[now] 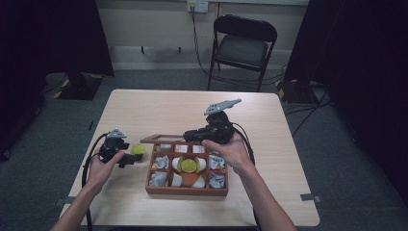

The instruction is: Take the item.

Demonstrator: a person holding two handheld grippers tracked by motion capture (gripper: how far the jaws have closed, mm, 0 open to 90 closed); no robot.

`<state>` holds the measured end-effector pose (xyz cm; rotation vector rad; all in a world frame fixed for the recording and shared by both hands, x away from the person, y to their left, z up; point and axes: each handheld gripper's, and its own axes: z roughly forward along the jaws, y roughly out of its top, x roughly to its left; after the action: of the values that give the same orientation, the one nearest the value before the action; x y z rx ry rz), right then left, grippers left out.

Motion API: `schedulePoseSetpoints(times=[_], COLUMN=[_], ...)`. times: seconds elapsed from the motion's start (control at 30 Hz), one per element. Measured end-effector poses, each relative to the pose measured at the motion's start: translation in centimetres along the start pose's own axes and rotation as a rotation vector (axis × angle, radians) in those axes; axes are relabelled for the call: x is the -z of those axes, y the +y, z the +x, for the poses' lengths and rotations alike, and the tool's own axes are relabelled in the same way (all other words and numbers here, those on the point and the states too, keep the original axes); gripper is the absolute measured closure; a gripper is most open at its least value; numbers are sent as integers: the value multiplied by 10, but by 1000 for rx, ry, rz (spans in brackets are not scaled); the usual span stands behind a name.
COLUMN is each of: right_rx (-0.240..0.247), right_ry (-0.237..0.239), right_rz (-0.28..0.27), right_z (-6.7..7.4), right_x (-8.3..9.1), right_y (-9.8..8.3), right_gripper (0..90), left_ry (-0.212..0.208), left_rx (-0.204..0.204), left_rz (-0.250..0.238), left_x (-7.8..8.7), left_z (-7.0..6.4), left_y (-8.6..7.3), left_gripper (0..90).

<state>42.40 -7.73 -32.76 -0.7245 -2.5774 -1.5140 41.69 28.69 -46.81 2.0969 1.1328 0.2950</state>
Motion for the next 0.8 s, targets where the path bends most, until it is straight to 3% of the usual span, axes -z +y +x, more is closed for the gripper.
schedulePoseSetpoints(times=[0.07,0.17,0.33,0.57,0.73,0.8], right_rx=[-1,-2,-2,-1,2,3], right_ry=[0,0,-1,-1,-2,-2], right_rz=[1,0,0,1,-1,0], right_z=[0,0,0,1,1,1], right_x=[0,0,0,0,0,0], right_y=[0,0,0,-2,-1,-2], right_gripper=[822,822,822,822,822,822], left_ry=[1,-1,13,12,55,77], left_rx=[1,-21,-28,-9,-23,-25], left_rz=[-5,28,37,70,107,91], left_x=[2,6,15,22,17,15], left_z=[-2,-7,-12,-6,-2,0], left_y=[-1,-3,-17,-40,-52,-57], left_gripper=[167,163,162,170,180,176])
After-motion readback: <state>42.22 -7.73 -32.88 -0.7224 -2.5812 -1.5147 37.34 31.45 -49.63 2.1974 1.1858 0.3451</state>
